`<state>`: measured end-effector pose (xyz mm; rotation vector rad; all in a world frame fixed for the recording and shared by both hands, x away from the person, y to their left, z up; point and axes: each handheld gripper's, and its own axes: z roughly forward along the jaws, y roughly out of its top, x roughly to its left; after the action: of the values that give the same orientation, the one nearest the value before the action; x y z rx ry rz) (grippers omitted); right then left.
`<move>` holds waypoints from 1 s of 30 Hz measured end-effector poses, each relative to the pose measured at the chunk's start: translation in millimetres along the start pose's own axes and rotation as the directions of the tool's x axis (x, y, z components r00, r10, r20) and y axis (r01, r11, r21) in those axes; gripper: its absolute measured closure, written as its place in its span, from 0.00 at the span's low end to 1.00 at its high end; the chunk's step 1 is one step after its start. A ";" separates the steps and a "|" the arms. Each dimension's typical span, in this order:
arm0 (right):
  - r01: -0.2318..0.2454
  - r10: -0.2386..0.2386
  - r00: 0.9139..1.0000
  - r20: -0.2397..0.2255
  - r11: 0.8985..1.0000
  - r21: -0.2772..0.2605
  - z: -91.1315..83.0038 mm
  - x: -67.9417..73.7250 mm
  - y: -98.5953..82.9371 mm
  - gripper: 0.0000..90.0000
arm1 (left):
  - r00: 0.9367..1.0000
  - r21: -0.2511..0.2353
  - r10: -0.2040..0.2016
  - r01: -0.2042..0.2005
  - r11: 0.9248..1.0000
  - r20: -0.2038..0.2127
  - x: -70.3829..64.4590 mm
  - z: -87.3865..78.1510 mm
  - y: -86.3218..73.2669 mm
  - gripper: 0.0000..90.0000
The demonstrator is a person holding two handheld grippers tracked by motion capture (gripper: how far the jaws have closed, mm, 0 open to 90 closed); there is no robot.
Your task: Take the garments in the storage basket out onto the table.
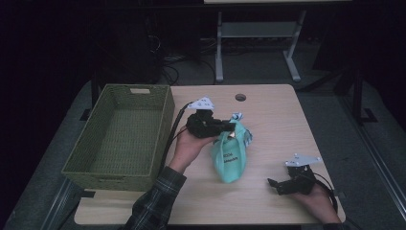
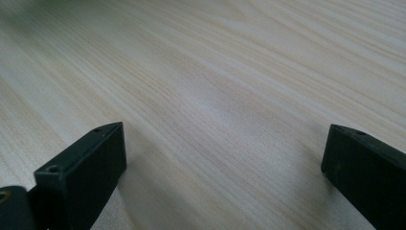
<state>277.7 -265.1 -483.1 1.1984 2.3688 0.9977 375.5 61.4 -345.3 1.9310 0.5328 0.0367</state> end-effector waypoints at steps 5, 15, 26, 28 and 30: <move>0.001 -0.001 1.000 0.000 1.000 0.001 0.0 -0.1 0.0 0.01 | 1.000 0.027 -0.007 0.008 1.000 -0.011 5.2 12.0 -11.8 0.93; 0.002 -0.002 1.000 0.000 1.000 0.001 0.0 -0.1 0.0 0.01 | 0.999 0.113 0.003 0.001 0.994 -0.039 11.5 30.5 -31.5 0.93; 0.002 -0.002 1.000 0.000 1.000 0.001 0.0 -0.1 0.0 0.01 | 0.999 0.207 0.028 -0.018 0.978 -0.044 10.3 46.5 -51.0 0.92; 0.002 -0.002 1.000 0.000 1.000 0.001 0.0 -0.1 0.0 0.01 | 0.998 0.227 0.035 -0.025 0.974 -0.042 10.1 48.8 -54.2 0.92; 0.002 -0.002 1.000 0.000 1.000 0.001 0.0 -0.1 0.0 0.01 | 0.999 0.247 0.036 -0.025 0.969 -0.041 9.3 52.4 -58.4 0.92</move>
<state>277.7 -265.2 -483.1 1.1960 2.3698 0.9961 377.5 38.1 -420.8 2.1858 0.5587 0.0346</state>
